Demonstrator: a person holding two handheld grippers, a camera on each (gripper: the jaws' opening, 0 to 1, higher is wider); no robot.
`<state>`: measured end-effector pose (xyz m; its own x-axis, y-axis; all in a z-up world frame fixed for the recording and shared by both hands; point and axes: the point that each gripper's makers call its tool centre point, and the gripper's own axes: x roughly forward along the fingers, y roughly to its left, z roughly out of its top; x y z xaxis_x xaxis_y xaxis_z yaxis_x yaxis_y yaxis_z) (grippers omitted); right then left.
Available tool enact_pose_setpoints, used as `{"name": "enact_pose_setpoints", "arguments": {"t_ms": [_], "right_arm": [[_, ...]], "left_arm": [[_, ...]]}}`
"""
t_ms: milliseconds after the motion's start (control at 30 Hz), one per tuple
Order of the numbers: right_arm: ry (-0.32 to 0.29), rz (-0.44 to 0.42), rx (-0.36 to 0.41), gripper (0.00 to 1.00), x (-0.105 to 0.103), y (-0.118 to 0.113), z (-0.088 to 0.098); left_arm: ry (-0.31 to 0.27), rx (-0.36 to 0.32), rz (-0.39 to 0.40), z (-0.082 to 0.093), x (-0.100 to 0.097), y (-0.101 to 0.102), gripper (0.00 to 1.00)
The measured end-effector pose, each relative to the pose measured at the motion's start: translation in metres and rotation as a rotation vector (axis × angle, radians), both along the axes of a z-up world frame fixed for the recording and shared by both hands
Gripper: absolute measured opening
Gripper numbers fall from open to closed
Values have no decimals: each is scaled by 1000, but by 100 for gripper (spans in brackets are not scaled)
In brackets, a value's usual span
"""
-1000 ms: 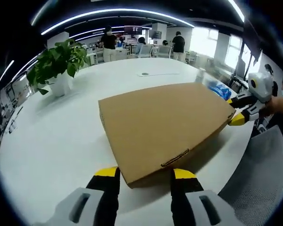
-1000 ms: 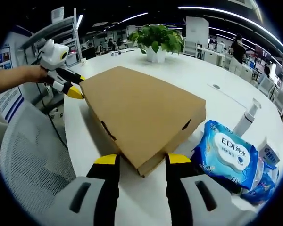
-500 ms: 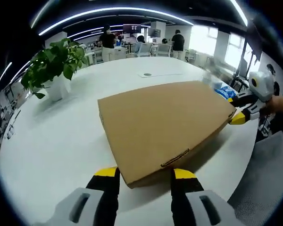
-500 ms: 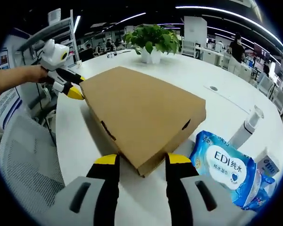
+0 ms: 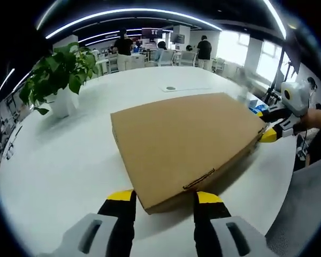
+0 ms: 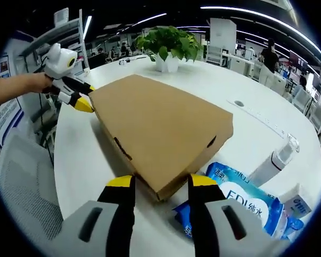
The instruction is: Operate the shoe box by opening the lid, removing the specified soft item, and placing it in the target area until the item is outside and the box remains undamaged.
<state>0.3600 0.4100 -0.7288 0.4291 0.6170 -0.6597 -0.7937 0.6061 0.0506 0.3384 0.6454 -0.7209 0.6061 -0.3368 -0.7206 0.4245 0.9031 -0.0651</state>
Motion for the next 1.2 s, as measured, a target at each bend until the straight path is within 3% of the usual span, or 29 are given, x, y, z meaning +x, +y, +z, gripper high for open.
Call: {"name": "enact_pose_setpoints", "arguments": {"t_ms": [333, 567, 833, 1200], "right_arm": [[-3, -17, -5, 37, 2, -3, 0], [-48, -40, 1, 41, -9, -10, 14], [-101, -80, 9, 46, -28, -35, 32], [-160, -192, 4, 54, -56, -91, 60]], "left_arm": [[-7, 28, -22, -2, 2, 1, 43], [-30, 70, -32, 2, -13, 1, 53], [-83, 56, -21, 27, -45, 1, 61], [-177, 9, -11, 67, -76, -11, 74]]}}
